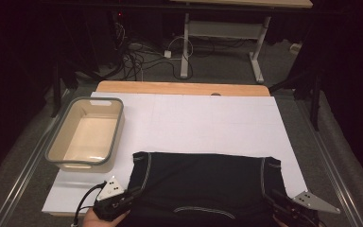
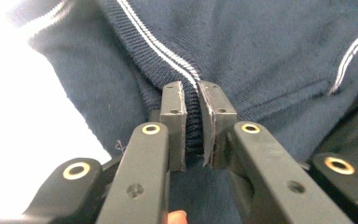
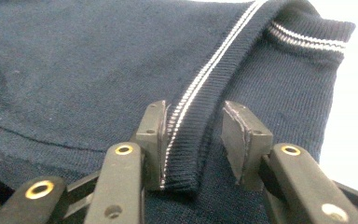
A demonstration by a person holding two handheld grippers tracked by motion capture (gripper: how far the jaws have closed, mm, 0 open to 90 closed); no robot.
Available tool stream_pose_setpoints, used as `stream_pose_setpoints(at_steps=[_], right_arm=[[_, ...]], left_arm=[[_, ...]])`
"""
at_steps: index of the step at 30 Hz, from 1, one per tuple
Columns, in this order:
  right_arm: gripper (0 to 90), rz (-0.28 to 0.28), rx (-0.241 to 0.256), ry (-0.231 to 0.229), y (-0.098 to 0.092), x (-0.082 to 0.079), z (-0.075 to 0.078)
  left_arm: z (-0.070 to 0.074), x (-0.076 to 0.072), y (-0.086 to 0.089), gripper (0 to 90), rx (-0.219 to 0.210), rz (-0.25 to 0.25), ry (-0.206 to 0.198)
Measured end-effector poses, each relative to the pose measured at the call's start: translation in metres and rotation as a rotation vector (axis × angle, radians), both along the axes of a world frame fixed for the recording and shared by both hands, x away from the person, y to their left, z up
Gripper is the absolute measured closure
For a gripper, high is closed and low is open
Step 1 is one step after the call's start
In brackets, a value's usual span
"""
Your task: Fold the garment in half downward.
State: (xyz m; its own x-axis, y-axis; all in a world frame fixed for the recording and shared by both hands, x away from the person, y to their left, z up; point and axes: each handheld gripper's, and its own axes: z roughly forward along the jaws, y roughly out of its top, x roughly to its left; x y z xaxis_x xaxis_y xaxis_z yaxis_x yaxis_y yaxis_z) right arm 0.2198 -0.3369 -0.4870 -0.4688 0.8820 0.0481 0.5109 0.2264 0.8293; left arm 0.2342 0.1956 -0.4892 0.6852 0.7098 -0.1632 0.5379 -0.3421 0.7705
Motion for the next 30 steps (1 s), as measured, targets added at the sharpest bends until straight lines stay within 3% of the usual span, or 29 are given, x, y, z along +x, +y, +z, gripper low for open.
stream_pose_setpoints(at_steps=[4, 8, 12, 16, 18, 20, 23, 26, 28, 30], right_arm=[[57.7, -0.003, -0.005, 0.005, 0.002, 0.0, 0.001], [55.5, 0.023, -0.014, 0.015, 0.007, 0.0, -0.001], [63.5, 0.037, -0.031, 0.024, 0.01, 0.0, -0.002], [80.0, 0.062, -0.059, 0.027, 0.017, -0.003, -0.001], [81.3, 0.064, -0.09, 0.008, 0.019, -0.005, 0.002], [81.4, 0.042, -0.076, -0.024, 0.014, -0.01, 0.009], [81.4, 0.017, -0.047, -0.067, 0.003, -0.025, 0.02], [80.6, 0.013, -0.043, -0.038, -0.003, -0.03, 0.015], [73.7, 0.029, -0.054, -0.009, -0.002, -0.027, 0.008], [62.8, 0.025, -0.039, -0.01, -0.002, -0.027, 0.008]], left_arm=[[-0.003, 0.002, -0.003, 77.9, 0.042, -0.022, 0.003], [-0.002, 0.003, 0.001, 77.9, 0.01, -0.025, 0.014], [-0.003, 0.005, -0.002, 76.8, 0.033, -0.034, 0.008], [-0.004, 0.011, -0.003, 64.0, 0.037, -0.022, 0.014], [-0.005, 0.013, -0.003, 57.3, 0.029, -0.016, 0.021], [-0.004, 0.014, -0.004, 50.9, 0.029, -0.007, 0.017], [-0.003, 0.015, -0.005, 46.5, 0.013, -0.019, 0.005], [-0.001, 0.017, -0.008, 45.4, -0.004, -0.031, -0.02], [0.0, 0.019, -0.009, 40.3, -0.014, -0.038, -0.035], [0.002, 0.019, -0.01, 35.1, -0.02, -0.041, -0.07]])
